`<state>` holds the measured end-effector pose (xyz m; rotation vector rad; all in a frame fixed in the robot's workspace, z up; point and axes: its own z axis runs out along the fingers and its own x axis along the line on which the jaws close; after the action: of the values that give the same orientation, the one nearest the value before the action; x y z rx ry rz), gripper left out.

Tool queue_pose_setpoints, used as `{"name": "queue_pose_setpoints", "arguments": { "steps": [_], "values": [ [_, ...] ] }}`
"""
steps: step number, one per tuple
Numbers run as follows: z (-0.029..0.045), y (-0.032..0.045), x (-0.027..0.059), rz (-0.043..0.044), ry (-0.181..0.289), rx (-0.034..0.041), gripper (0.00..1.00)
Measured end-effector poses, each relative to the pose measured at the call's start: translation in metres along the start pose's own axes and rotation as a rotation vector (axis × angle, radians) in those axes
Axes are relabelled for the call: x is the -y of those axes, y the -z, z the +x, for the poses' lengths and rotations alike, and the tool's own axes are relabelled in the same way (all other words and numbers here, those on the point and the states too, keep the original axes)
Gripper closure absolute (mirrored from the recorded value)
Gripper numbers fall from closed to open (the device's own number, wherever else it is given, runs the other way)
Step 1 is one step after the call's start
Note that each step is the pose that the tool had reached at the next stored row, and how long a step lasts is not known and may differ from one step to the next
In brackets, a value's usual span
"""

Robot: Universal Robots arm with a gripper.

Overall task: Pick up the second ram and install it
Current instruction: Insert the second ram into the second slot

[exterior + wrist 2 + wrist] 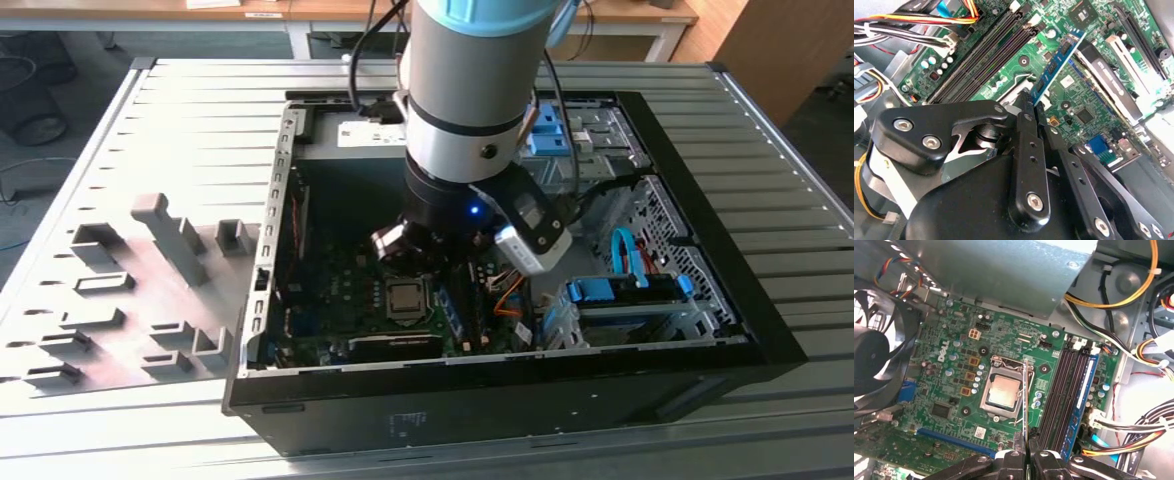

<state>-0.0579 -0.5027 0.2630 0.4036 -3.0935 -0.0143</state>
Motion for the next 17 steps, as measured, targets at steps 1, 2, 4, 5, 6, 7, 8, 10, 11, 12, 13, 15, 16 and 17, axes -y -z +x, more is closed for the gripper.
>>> {"name": "queue_pose_setpoints", "arguments": {
  "steps": [1,2,4,5,6,7,8,10,11,12,13,15,16,17],
  "values": [
    [0.0000,0.0000,0.0000,-0.0001,-0.007,0.0000,0.86],
    [0.0000,0.0000,0.0000,-0.0003,-0.015,0.0002,0.86],
    [0.0000,0.0000,0.0000,-0.0005,-0.028,0.0003,0.86],
    [0.0000,-0.0001,0.0000,-0.0006,-0.034,0.0004,0.86],
    [0.0000,-0.0001,0.0000,-0.0007,-0.040,0.0004,0.86],
    [0.0000,-0.0001,0.0000,-0.0008,-0.046,0.0005,0.86],
    [0.0000,-0.0001,0.0000,-0.0010,-0.053,0.0006,0.86],
    [0.0000,-0.0001,0.0000,-0.0012,-0.064,0.0008,0.86],
    [0.0000,-0.0001,0.0000,-0.0014,-0.070,0.0008,0.86],
    [0.0000,-0.0002,0.0000,-0.0015,-0.076,0.0008,0.86],
    [0.0000,-0.0002,0.0000,-0.0016,-0.082,0.0009,0.86],
    [0.0000,-0.0002,0.0000,-0.0019,-0.094,0.0011,0.86],
    [0.0000,-0.0002,0.0000,-0.0020,-0.099,0.0012,0.86],
    [0.0000,-0.0002,0.0000,-0.0021,-0.105,0.0012,0.86]
  ]
}}
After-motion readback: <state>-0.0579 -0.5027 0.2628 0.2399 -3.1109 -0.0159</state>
